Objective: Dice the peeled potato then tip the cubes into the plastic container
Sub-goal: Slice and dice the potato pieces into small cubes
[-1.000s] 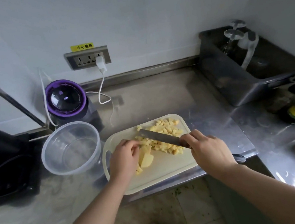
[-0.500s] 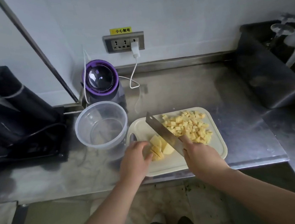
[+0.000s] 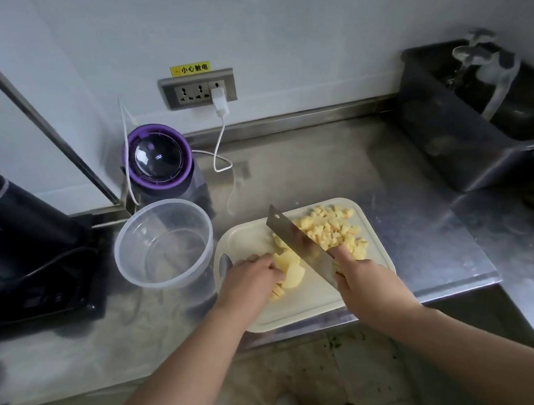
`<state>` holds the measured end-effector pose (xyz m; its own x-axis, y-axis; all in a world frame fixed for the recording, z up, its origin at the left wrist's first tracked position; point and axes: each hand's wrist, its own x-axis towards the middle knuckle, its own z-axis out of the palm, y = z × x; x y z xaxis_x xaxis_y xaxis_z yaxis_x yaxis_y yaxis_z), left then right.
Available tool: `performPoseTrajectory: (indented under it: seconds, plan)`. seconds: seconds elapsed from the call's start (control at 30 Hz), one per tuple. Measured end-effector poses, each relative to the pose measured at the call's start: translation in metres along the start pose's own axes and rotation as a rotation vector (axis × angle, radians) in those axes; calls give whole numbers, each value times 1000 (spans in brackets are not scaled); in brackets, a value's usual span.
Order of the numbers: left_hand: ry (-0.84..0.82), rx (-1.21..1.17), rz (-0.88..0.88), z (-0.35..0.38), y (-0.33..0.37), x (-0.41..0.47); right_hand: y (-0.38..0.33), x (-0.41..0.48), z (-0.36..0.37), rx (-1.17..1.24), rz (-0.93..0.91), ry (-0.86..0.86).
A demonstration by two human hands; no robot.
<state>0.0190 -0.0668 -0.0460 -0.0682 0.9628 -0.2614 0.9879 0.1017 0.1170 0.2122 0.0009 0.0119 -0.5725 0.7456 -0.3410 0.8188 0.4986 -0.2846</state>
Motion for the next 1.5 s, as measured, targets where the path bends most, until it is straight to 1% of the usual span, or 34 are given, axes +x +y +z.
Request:
performPoseTrajectory:
  seconds: [0.07, 0.13, 0.2, 0.3, 0.4, 0.47, 0.57, 0.63, 0.87, 1.5]
  plan:
    - [-38, 47, 89, 3, 1, 1, -2, 1, 2, -9, -3, 1]
    - [-27, -23, 104, 0, 3, -2, -4, 2, 2, -15, -5, -2]
    - [44, -185, 33, -2, 1, -5, -6, 3, 3, -15, -8, -1]
    - [204, -449, -123, 1, -9, -13, -8, 3, 4, -28, -28, -7]
    - [334, -577, -306, 8, -20, -25, -13, 3, 7, -40, -57, -18]
    - [338, -660, -415, 14, -22, -33, -18, 2, 11, -40, -82, -28]
    - [245, -779, -506, 23, -16, -40, -28, -2, 19, -64, -133, -89]
    - [223, -802, -530, 28, -9, -41, -33, -5, 24, -92, -163, -110]
    - [304, -798, -605, 36, 2, -37, -39, -10, 31, -173, -191, -171]
    - [381, -795, -569, 42, 6, -35, -47, -8, 41, -274, -225, -250]
